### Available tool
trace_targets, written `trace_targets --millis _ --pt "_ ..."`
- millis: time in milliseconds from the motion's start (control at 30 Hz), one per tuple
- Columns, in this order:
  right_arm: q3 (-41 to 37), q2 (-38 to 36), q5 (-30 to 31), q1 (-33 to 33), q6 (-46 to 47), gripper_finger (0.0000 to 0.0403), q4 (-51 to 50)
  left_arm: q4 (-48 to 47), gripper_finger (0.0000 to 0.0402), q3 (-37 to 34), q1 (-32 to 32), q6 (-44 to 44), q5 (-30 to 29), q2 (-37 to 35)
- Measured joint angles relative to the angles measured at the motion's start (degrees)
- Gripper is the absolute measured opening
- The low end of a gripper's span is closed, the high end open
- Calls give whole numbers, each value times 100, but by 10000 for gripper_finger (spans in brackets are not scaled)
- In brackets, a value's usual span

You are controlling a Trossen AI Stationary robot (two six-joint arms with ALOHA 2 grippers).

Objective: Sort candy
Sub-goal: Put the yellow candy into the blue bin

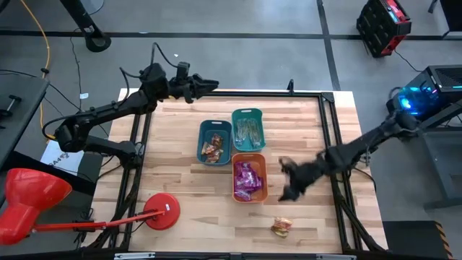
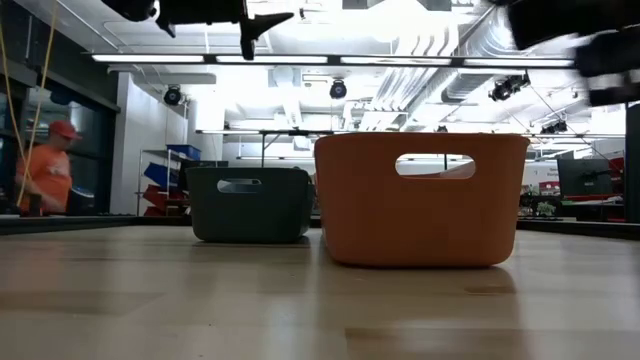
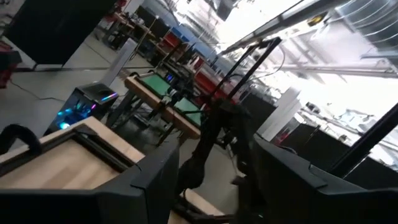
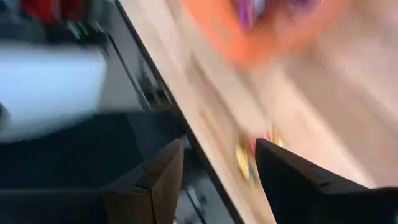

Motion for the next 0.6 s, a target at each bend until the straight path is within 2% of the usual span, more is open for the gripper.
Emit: trace_targets --millis 167,267,367,500,600 --pt "-7 932 -220 1033 275 194 605 -171 197 0 2 194 0 0" --pt "1 1557 -633 1226 187 194 1059 -212 197 0 44 224 44 0" --pt "234 2170 -972 1241 -59 194 1017 -301 197 0 100 228 59 0" --pt "889 2922 -1029 1241 -827 190 108 -357 197 0 197 227 134 0" --pt "1507 3439 -724 1241 -1457 185 -1022 -436 197 0 246 224 269 0"
